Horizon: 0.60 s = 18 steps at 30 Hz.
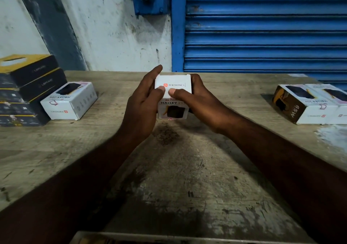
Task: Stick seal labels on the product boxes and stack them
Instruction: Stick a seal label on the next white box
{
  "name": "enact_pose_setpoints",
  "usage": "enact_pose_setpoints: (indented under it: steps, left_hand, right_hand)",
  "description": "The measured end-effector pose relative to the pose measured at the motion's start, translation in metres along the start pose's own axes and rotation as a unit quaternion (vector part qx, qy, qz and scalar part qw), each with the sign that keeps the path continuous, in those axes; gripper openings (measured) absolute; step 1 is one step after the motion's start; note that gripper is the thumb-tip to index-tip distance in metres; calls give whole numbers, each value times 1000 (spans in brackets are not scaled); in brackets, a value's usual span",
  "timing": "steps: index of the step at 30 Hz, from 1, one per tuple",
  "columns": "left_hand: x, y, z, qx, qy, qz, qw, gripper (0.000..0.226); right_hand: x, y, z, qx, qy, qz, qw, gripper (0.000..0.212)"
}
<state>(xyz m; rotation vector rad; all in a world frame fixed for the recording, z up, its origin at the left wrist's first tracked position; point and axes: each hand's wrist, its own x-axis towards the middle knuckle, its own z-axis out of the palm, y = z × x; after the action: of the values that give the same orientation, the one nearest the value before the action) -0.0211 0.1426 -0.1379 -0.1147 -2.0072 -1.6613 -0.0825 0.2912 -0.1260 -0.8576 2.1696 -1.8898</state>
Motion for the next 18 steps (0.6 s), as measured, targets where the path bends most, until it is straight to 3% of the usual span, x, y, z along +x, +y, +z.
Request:
enact_pose_setpoints:
  steps: [5, 8, 11, 18]
  left_hand:
    - [0, -2, -1, 18, -4, 7, 1000, 55]
    - [3, -2, -3, 47, -18, 5, 999, 58]
    - [6, -2, -8, 92, -33, 19, 995, 64]
    - [9, -2, -13, 164, -7, 42, 986, 66]
  right_hand:
    - [1, 0, -4, 14, -6, 11, 1000, 26]
    - [1, 1, -10, 51, -49, 3, 997, 40]
    - [1, 6, -12, -27, -35, -53, 998, 59]
    - [4, 9, -11, -50, -17, -111, 992, 52]
